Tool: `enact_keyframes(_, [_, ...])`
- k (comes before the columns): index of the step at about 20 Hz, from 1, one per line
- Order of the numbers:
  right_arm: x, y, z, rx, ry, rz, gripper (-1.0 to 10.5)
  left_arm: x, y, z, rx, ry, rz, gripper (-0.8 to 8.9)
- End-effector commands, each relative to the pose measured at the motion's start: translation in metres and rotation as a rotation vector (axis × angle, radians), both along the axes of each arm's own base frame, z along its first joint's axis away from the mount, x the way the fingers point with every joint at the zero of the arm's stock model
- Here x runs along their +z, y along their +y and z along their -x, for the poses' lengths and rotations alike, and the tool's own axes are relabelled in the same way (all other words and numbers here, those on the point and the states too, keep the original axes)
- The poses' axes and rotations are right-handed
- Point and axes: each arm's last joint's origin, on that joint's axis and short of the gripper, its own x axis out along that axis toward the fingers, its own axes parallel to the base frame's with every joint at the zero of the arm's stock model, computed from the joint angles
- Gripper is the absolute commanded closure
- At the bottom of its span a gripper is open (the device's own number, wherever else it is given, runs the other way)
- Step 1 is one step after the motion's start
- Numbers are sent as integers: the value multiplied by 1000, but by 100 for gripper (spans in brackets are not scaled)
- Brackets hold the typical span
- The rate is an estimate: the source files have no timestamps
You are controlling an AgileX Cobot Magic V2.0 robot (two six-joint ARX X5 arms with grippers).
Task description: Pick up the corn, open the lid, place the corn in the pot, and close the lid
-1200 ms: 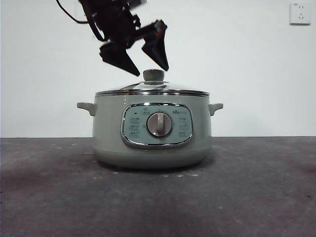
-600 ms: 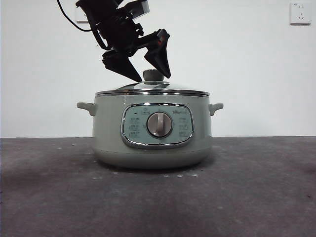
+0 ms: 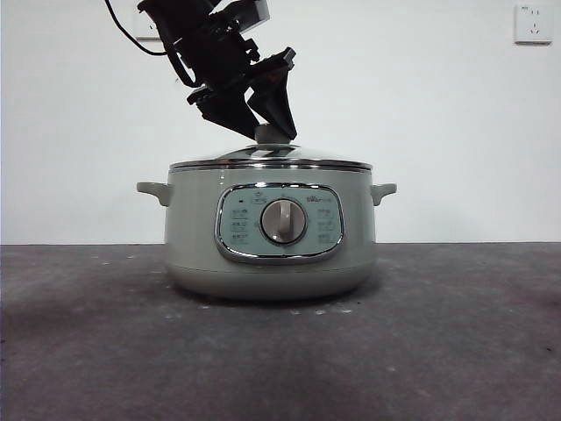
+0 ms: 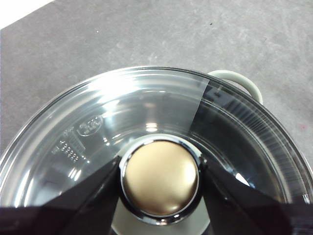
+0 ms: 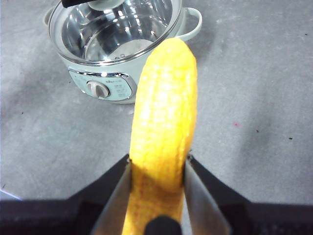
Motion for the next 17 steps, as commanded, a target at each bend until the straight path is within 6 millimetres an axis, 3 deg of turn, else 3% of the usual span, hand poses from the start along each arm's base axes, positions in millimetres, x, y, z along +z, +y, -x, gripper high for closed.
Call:
enact_keyframes(1, [1, 0, 0, -6, -3, -4, 959, -4, -1, -4, 13, 22, 20, 822])
enact_keyframes(5, [1, 0, 0, -6, -3, -4, 959, 1, 0, -4, 16, 12, 25, 822])
enact_keyframes(8, [1, 0, 0, -7, -2, -4, 959, 17, 1, -3, 15, -19, 43, 822])
enact_keyframes(14, [2, 0, -1, -7, -16, -10, 959, 73, 10, 14, 14, -105, 88, 822])
enact_keyframes(17, [4, 4, -9, -5, -48, -25, 959, 106, 28, 35, 50, -144, 142, 821])
